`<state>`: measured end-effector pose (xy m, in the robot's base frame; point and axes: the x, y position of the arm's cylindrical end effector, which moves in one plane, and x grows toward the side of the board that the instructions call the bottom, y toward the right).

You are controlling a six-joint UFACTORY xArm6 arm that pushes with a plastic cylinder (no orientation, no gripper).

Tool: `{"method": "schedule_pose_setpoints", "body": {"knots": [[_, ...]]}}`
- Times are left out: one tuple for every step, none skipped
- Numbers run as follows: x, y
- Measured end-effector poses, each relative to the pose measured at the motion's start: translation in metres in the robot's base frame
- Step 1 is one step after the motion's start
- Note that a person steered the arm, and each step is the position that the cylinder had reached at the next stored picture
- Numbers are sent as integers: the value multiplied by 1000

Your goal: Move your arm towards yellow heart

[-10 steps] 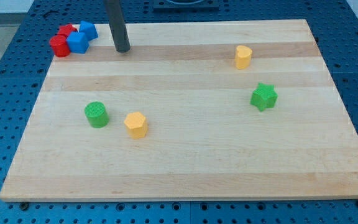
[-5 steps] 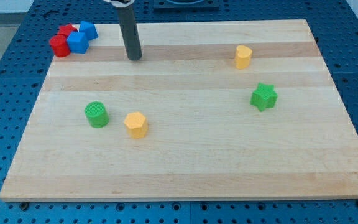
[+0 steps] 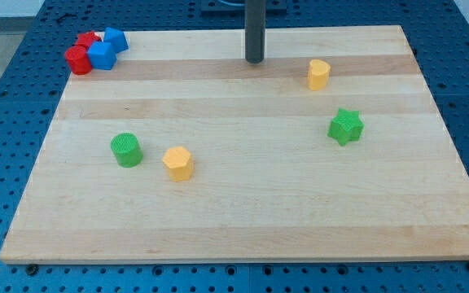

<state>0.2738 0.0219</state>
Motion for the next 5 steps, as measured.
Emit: {"method": "schedule_pose_setpoints", "body": {"knots": [[12, 17], [16, 38], [17, 41], [17, 48], [17, 71]]}}
